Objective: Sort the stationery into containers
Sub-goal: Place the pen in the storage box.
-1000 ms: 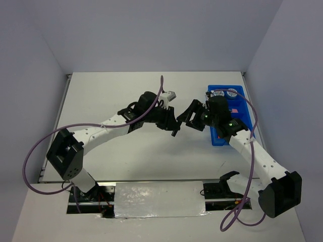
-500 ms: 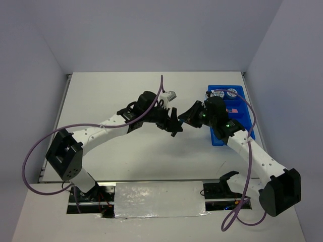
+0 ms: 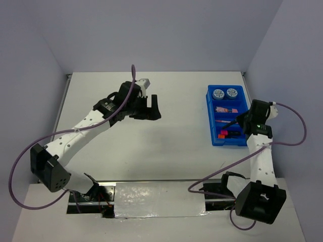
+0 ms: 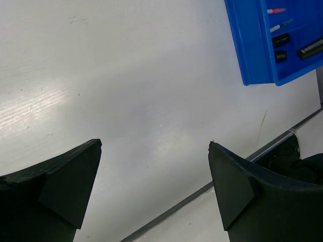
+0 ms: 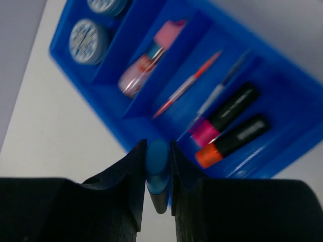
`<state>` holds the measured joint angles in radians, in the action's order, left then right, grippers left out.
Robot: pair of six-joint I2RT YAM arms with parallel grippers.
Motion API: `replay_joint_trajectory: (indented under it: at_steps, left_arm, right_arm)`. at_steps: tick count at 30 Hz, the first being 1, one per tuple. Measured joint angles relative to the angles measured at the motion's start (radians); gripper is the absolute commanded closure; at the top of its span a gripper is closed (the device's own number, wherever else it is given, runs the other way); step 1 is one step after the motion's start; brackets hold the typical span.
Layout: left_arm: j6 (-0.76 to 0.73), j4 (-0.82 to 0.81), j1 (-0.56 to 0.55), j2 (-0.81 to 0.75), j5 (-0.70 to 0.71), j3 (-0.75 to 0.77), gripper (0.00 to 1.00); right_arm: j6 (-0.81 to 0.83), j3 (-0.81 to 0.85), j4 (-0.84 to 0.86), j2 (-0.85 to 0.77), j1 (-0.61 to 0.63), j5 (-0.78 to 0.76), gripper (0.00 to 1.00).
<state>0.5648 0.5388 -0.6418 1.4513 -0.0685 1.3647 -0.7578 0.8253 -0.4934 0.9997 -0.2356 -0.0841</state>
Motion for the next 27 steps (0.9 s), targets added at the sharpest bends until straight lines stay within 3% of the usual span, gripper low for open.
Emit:
replay_joint_trajectory:
  at_steps: [7, 12, 13, 17, 19, 27]
  left_arm:
    - [0.020, 0.089, 0.008, -0.119, -0.018, -0.097, 0.01]
    - [0.020, 0.144, 0.008, -0.124, -0.026, -0.122, 0.01]
    - [0.019, 0.154, 0.009, -0.125, -0.025, -0.121, 0.01]
    - [0.018, 0.203, 0.025, -0.133, -0.014, -0.112, 0.01]
    - [0.018, 0.224, 0.046, -0.141, -0.006, -0.105, 0.01]
    - [0.018, 0.318, 0.176, -0.178, 0.121, -0.056, 0.01]
  right_arm:
    - [0.061, -0.002, -0.006, 0.022, -0.171, -0.033, 1.00]
    - [0.068, -0.018, 0.020, 0.088, -0.178, -0.012, 0.86]
    - [0.068, -0.029, 0.026, 0.098, -0.180, -0.003, 0.72]
    - [0.056, -0.071, 0.029, 0.096, -0.182, 0.035, 0.32]
    - [0.049, -0.086, 0.029, 0.079, -0.182, 0.051, 0.01]
    - [0.111, -0.034, -0.061, 0.010, -0.179, 0.117, 0.00]
